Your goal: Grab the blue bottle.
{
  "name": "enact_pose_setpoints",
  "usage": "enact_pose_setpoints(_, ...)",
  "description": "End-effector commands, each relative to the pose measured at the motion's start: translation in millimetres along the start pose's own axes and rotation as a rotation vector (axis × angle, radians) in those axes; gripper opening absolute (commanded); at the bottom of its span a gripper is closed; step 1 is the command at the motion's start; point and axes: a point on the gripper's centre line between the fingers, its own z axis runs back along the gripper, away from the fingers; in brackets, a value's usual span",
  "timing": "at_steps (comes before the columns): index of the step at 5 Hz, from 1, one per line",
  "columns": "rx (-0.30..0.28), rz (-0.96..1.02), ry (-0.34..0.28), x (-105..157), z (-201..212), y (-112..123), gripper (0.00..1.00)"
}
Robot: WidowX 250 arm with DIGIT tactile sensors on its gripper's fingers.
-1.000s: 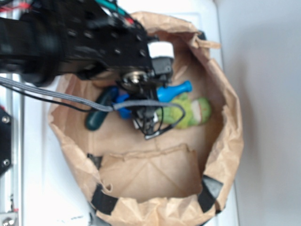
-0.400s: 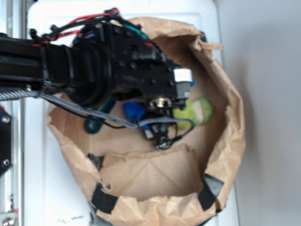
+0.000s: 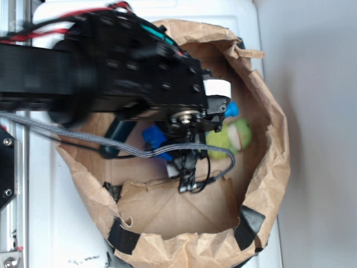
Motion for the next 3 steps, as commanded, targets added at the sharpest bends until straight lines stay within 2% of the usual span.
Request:
enact_pose_setpoints(1, 0.017, -0.008, -0.142, -3.1, 114.3, -41.9, 0.00)
enact_pose_setpoints(2, 0.028, -0.046, -0.143, -12.2, 115.6, -45.2, 0.00)
enact_pose_setpoints(3, 0.139, -0.087, -0.150, -18.4, 102.6, -45.8, 0.00)
